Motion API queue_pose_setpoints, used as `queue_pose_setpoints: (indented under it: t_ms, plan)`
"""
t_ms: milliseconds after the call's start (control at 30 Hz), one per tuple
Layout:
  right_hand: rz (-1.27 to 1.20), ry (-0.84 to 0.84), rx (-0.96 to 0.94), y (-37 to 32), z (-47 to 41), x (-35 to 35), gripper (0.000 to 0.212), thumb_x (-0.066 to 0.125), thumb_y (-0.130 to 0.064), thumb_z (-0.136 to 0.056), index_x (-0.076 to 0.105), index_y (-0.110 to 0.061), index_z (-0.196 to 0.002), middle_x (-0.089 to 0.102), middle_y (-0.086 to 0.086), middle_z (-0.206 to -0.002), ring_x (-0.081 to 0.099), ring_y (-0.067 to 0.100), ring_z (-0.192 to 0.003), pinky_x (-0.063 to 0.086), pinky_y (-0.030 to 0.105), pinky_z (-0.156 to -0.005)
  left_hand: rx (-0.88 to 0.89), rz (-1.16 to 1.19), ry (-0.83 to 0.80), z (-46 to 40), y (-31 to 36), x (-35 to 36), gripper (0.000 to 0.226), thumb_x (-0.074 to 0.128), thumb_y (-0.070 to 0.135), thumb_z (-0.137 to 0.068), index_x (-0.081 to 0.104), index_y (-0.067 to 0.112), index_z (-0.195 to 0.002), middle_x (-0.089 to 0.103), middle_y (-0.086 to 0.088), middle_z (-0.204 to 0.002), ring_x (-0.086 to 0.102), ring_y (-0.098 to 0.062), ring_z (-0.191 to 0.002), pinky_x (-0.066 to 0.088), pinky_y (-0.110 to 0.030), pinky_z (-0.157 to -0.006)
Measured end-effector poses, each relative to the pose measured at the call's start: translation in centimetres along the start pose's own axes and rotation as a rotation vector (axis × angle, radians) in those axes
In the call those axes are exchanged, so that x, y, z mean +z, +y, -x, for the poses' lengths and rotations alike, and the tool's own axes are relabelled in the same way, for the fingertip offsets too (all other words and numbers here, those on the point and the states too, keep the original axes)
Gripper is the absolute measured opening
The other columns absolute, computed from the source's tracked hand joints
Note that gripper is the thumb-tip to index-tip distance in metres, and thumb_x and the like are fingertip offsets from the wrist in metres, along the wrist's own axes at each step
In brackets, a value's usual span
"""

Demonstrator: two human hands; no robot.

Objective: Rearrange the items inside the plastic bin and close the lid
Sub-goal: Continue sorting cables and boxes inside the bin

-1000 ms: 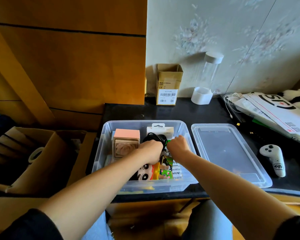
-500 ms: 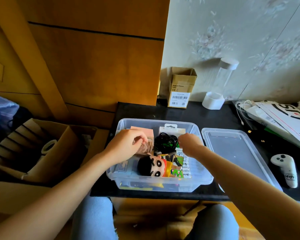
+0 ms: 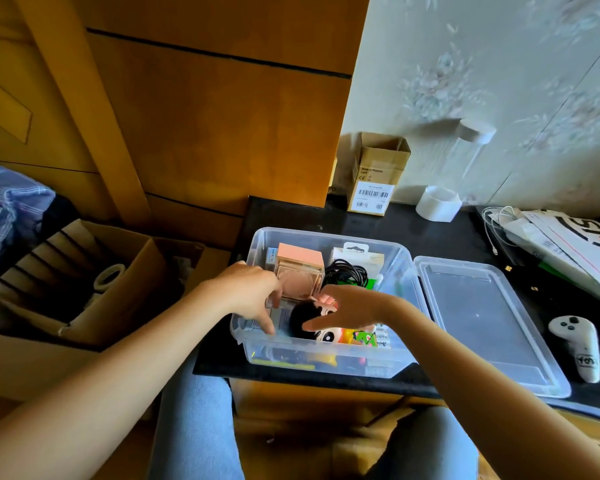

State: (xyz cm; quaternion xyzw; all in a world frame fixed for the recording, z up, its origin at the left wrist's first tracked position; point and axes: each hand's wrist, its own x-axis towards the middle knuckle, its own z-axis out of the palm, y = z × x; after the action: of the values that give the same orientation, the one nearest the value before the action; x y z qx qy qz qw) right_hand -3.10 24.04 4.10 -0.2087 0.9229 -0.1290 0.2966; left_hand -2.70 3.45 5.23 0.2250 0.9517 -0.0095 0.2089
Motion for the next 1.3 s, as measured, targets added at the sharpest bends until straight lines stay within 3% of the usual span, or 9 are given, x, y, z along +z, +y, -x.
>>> queue_pose_setpoints:
  t_ms: [167, 333, 500, 633, 733, 867, 1000, 1100, 1300]
  plan:
    - [-0.019, -0.041, 0.056, -0.1, -0.6, 0.1, 0.076, 0.061, -0.061, -0.077, 0.043, -0.014, -0.134, 0.049, 0.003, -0.137, 0.050, 0.019, -0.116, 0.040, 0.027, -0.092, 0.021, -0.303, -0.033, -0.6, 1.6, 0.2, 0.027, 0.072, 0.042, -0.073, 0.054, 0.023, -0.081, 0.060, 0.004, -0.084, 0.060, -0.019, -0.085, 0.039, -0.028, -0.064]
    - [0.101, -0.023, 0.155, 0.9, -0.7, -0.1, 0.066, 0.059, -0.059, -0.079, 0.057, -0.004, -0.116, 0.064, 0.011, -0.112, 0.058, 0.020, -0.092, 0.048, 0.027, -0.082, 0.063, -0.450, 0.018, -0.8, 2.4, 1.4, 0.005, 0.059, 0.016, -0.083, 0.057, 0.018, -0.087, 0.065, -0.003, -0.095, 0.062, -0.025, -0.086, 0.043, -0.030, -0.064]
    - [-0.028, 0.082, 0.057, 0.5, -0.2, -0.3, 0.055, 0.065, -0.040, -0.084, 0.052, -0.010, -0.128, 0.058, 0.005, -0.128, 0.056, 0.021, -0.114, 0.045, 0.033, -0.099, 0.059, -0.272, 0.288, -0.6, 1.0, 2.2, 0.013, 0.059, 0.030, -0.084, 0.049, 0.023, -0.090, 0.064, 0.000, -0.086, 0.063, -0.024, -0.083, 0.036, -0.029, -0.060]
    - [-0.051, 0.274, -0.078, -0.6, 0.1, -1.0, 0.022, 0.066, -0.027, -0.084, 0.071, -0.015, -0.103, 0.069, 0.000, -0.106, 0.064, 0.016, -0.093, 0.051, 0.026, -0.084, 0.022, -0.080, 0.554, -1.0, 0.1, 2.7, 0.024, 0.062, 0.039, -0.082, 0.049, 0.027, -0.098, 0.056, 0.006, -0.065, 0.060, -0.017, -0.064, 0.037, -0.026, -0.050]
    - [-0.018, 0.271, -0.113, -1.8, 0.3, -1.0, 0.021, 0.066, -0.029, -0.085, 0.073, -0.017, -0.100, 0.070, 0.001, -0.102, 0.063, 0.015, -0.084, 0.051, 0.026, -0.079, -0.047, 0.119, 0.714, -1.7, -0.4, 2.6, 0.035, 0.070, 0.041, -0.077, 0.048, 0.030, -0.102, 0.062, 0.006, -0.070, 0.049, -0.012, -0.055, 0.027, -0.022, -0.043]
    - [0.011, 0.129, -0.287, -4.0, 0.1, -0.4, 0.022, 0.054, -0.019, -0.094, 0.071, -0.016, -0.107, 0.069, -0.002, -0.112, 0.061, 0.011, -0.098, 0.043, 0.021, -0.091, -0.147, 0.407, 0.701, -2.6, -1.1, 2.8, 0.049, 0.078, 0.040, -0.071, 0.031, 0.027, -0.076, 0.042, 0.009, -0.055, 0.037, -0.004, -0.045, 0.023, -0.023, -0.042]
    - [0.159, -0.120, -0.282, -5.6, -1.9, 0.8, 0.035, 0.040, -0.004, -0.096, 0.062, -0.012, -0.122, 0.058, 0.003, -0.130, 0.053, 0.021, -0.118, 0.039, 0.033, -0.104, -0.152, 0.571, 0.705, -2.9, -1.5, 3.7, 0.051, 0.080, 0.045, -0.066, 0.032, 0.028, -0.071, 0.048, 0.009, -0.061, 0.044, -0.006, -0.052, 0.028, -0.018, -0.047]
    - [0.273, -0.230, -0.232, -6.6, -3.7, 1.8, 0.044, 0.035, 0.004, -0.093, 0.053, -0.008, -0.131, 0.055, 0.010, -0.131, 0.052, 0.029, -0.116, 0.042, 0.040, -0.100, -0.125, 0.597, 0.739, -3.2, -1.8, 4.3, 0.051, 0.080, 0.048, -0.065, 0.034, 0.028, -0.072, 0.054, 0.010, -0.071, 0.050, -0.007, -0.064, 0.032, -0.018, -0.051]
    - [0.306, -0.260, -0.149, -7.2, -5.9, 2.8, 0.040, 0.036, -0.006, -0.096, 0.042, -0.007, -0.136, 0.054, 0.016, -0.124, 0.051, 0.032, -0.109, 0.042, 0.038, -0.093, -0.098, 0.696, 0.775, -3.8, -2.2, 4.9, 0.049, 0.079, 0.051, -0.063, 0.042, 0.025, -0.080, 0.052, 0.014, -0.074, 0.051, -0.012, -0.071, 0.035, -0.023, -0.056]
